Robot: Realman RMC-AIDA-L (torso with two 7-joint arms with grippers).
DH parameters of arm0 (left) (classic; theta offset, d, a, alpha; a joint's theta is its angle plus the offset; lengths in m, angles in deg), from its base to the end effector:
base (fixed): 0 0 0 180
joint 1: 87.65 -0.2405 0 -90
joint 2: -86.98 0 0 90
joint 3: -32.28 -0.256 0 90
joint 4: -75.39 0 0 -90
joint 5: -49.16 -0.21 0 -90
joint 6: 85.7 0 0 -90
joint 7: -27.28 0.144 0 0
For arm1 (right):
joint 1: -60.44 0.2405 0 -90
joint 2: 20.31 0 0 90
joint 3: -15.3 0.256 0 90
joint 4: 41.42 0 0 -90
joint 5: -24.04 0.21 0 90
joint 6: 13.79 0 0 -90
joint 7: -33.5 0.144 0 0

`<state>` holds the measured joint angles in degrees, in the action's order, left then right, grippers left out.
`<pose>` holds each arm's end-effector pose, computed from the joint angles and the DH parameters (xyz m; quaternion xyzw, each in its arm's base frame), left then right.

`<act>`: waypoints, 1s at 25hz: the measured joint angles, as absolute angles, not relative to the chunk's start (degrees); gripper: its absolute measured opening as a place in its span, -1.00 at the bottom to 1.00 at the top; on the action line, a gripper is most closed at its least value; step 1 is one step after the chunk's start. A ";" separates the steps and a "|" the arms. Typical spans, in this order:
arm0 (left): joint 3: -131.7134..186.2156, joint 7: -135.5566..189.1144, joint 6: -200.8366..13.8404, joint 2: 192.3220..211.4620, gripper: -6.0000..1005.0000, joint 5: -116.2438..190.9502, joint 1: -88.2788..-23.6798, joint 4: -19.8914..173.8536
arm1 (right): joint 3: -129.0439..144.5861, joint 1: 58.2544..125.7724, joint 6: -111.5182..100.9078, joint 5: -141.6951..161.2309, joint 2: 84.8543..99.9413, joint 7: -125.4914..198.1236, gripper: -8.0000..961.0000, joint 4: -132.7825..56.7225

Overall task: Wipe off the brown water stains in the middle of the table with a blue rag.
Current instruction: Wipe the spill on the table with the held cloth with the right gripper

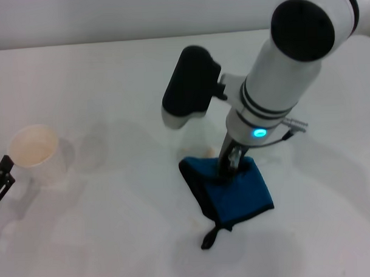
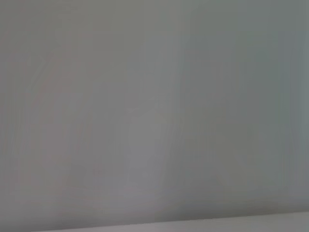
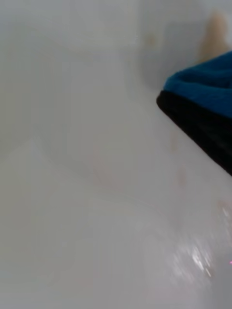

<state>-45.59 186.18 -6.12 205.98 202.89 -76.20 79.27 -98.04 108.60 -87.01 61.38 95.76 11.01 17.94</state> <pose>-0.3688 0.2305 -0.0210 -0.7578 -0.2431 -0.3011 0.5253 0.1604 0.3505 -0.0959 -0.9237 0.1942 -0.2994 0.1395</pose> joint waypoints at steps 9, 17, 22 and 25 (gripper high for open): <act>-45.59 186.18 -6.17 205.98 0.74 202.88 -76.31 79.09 | -91.80 108.65 -83.86 55.95 95.63 11.41 -0.96 16.41; -45.59 186.18 -6.17 205.98 0.74 202.88 -76.26 79.26 | -89.44 108.38 -80.49 52.34 95.70 12.74 -0.96 15.99; -45.59 186.18 -6.17 205.98 0.74 202.89 -76.19 79.47 | -89.47 108.37 -77.65 50.61 95.66 14.19 -0.96 15.50; -45.59 186.18 -6.16 205.98 0.74 202.88 -76.06 79.52 | -89.60 108.39 -75.94 47.46 95.75 16.32 -0.96 15.46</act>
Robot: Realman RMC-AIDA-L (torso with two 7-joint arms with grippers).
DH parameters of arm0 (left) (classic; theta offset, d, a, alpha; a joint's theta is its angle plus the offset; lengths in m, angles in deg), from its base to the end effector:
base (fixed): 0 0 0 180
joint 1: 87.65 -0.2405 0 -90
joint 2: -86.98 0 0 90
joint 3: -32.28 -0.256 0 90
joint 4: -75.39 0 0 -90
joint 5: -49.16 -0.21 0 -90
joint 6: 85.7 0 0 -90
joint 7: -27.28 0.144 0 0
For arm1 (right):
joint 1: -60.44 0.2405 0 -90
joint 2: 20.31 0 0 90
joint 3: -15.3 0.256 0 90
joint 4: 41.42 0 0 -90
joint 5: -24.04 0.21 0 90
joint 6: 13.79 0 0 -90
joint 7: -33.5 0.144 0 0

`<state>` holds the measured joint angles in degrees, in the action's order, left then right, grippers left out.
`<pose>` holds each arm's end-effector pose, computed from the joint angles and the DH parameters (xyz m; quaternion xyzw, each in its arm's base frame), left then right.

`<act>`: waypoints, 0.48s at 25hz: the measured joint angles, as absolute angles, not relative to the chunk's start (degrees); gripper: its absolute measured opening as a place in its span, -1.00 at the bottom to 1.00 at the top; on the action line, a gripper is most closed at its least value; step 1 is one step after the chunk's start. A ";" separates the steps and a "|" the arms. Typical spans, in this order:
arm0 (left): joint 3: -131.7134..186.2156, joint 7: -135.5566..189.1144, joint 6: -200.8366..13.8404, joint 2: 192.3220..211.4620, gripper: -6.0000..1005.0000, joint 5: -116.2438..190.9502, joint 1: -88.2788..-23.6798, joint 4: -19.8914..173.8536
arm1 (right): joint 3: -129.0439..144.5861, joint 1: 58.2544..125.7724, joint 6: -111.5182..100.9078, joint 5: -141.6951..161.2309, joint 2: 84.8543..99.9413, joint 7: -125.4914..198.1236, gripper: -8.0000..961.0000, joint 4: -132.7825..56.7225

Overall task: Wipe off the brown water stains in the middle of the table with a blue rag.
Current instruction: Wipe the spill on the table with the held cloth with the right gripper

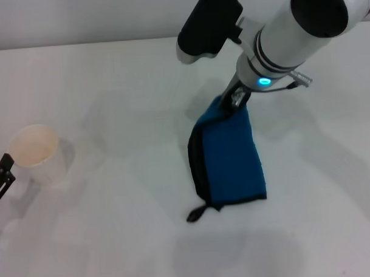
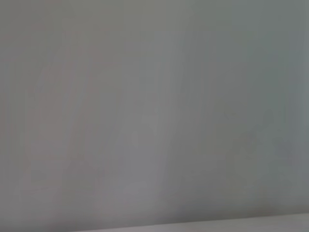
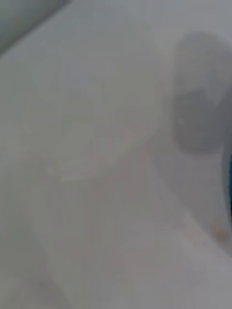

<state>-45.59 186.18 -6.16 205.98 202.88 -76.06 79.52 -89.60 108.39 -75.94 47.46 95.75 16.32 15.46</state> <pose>-0.3677 0.2322 -0.0206 -0.7582 -0.2405 -0.3025 0.5252 0.1658 0.4073 -0.0643 -0.8980 0.2130 -0.2480 0.2943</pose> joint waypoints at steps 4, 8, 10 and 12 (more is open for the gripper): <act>-45.59 186.18 -6.16 205.98 0.74 202.88 -75.97 79.53 | -89.50 108.75 -73.83 46.53 95.68 17.27 -0.96 15.18; -45.59 186.18 -6.16 205.98 0.74 202.88 -75.89 79.44 | -89.36 108.91 -72.67 46.39 95.50 17.66 -0.96 15.09; -45.58 186.18 -6.16 205.98 0.74 202.88 -75.88 79.35 | -89.47 108.92 -73.24 46.70 95.62 16.96 -0.96 15.29; -45.58 186.18 -6.16 205.98 0.74 202.90 -75.85 79.32 | -89.92 108.96 -74.80 48.22 95.78 15.48 -0.96 15.79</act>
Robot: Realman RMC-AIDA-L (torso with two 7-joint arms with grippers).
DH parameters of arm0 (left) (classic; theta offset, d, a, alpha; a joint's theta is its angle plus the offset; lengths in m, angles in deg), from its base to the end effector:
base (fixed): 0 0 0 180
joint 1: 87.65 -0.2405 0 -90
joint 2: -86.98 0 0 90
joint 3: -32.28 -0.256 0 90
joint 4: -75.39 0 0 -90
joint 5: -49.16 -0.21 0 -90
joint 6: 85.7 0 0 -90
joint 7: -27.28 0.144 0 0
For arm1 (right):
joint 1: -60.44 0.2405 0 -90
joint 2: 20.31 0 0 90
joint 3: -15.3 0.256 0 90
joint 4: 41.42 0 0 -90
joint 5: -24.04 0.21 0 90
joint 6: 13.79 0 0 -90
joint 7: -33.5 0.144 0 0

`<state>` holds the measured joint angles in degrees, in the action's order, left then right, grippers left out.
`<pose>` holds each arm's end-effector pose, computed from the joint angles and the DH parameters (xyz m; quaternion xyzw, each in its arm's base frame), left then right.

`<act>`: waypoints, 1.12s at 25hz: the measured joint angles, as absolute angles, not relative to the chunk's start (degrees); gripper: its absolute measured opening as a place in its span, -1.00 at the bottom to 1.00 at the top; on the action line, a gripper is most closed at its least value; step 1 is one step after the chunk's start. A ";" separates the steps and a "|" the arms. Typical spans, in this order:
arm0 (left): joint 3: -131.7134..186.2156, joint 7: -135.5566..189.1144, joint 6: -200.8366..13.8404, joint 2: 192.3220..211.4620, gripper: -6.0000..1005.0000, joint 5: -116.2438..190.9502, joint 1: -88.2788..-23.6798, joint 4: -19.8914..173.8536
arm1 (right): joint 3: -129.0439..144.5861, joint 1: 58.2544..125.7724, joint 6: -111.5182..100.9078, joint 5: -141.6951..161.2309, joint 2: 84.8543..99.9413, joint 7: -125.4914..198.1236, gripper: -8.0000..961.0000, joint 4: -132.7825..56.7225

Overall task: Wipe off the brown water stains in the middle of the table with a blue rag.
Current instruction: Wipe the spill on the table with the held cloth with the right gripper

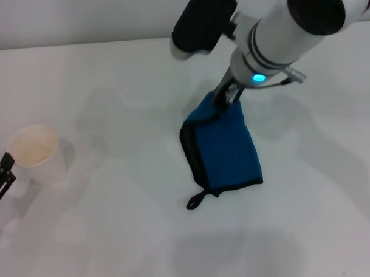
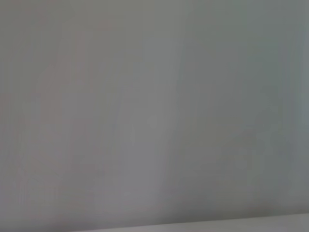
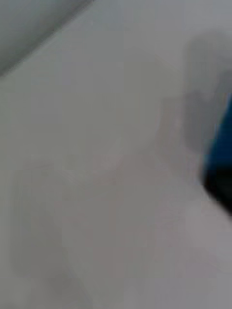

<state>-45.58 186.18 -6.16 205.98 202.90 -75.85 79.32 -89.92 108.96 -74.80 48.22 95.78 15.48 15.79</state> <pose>-0.3673 0.2329 -0.0209 -0.7585 -0.2407 -0.3026 0.5246 0.1573 0.4094 -0.0667 -0.9046 0.1983 -0.2366 0.2940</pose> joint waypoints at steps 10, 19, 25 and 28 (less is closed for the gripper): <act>-45.58 186.18 -7.12 206.03 0.74 202.98 -75.34 79.53 | -98.27 109.24 -83.31 66.78 95.91 8.15 -0.96 18.79; -45.59 186.15 -7.48 206.14 0.74 202.97 -75.06 79.53 | -102.90 108.03 -89.31 79.94 95.88 3.84 -0.96 24.39; -45.60 186.18 -7.49 206.08 0.74 202.97 -75.02 79.52 | -104.05 107.51 -92.44 83.20 95.88 2.77 -0.96 27.27; -45.61 186.18 -7.49 206.07 0.74 202.97 -75.01 79.47 | -104.88 107.55 -93.50 83.72 95.87 2.33 -0.96 27.59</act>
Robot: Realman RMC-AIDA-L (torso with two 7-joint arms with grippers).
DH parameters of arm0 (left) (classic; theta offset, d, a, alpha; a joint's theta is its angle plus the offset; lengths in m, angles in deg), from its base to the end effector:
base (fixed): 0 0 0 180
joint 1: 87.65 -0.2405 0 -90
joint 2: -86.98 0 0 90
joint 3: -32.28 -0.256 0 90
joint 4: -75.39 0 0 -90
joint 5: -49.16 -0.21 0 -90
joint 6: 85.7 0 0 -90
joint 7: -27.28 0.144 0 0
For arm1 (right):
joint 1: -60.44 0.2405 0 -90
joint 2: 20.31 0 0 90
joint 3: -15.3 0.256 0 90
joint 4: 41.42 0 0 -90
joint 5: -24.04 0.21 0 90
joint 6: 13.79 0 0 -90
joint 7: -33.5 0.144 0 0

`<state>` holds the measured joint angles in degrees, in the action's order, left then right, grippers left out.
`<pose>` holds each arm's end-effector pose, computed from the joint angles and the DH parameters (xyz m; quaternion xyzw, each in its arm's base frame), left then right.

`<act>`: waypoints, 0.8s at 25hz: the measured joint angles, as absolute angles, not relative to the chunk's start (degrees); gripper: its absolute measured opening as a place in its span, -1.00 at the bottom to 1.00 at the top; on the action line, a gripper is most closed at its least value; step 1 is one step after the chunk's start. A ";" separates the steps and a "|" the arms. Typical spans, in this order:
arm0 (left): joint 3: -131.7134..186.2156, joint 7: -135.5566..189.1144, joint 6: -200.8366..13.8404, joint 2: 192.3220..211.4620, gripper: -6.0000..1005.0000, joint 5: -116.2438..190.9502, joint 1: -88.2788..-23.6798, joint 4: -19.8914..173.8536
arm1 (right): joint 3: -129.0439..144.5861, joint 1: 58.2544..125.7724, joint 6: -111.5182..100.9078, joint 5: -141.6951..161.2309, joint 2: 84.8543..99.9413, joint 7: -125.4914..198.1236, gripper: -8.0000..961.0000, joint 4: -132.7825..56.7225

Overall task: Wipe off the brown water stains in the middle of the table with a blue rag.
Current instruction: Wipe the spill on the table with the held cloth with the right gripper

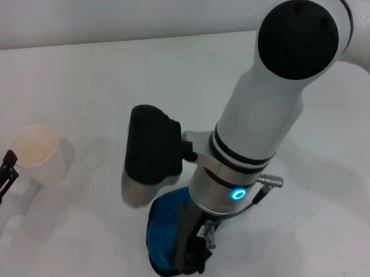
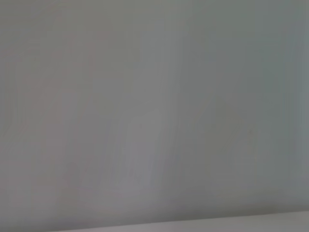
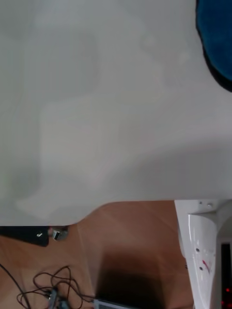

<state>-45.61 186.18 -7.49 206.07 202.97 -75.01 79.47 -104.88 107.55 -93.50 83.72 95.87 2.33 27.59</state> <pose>-0.3661 0.2390 -0.0226 -0.7609 -0.2414 -0.2985 0.5231 0.1095 0.2745 -0.1218 0.9631 -0.1253 0.2285 0.0667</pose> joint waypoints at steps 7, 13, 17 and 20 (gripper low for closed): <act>-45.58 186.18 -7.49 206.06 0.74 202.97 -74.99 79.31 | -102.37 106.83 -89.70 76.17 95.71 4.50 -0.96 25.55; -45.58 186.14 -7.48 206.06 0.74 202.97 -75.03 79.45 | -99.22 105.18 -86.30 62.57 95.58 10.11 -0.96 25.17; -45.58 186.12 -7.48 206.12 0.74 202.97 -75.02 79.44 | -94.89 103.47 -84.88 58.07 95.55 10.58 -0.96 24.04; -45.59 186.11 -7.48 206.13 0.74 202.97 -75.13 79.44 | -91.67 101.78 -83.77 56.72 95.30 10.13 -0.96 24.11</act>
<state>-45.59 186.11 -7.48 206.13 202.97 -75.13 79.44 -91.67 101.78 -83.77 56.72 95.30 10.13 24.11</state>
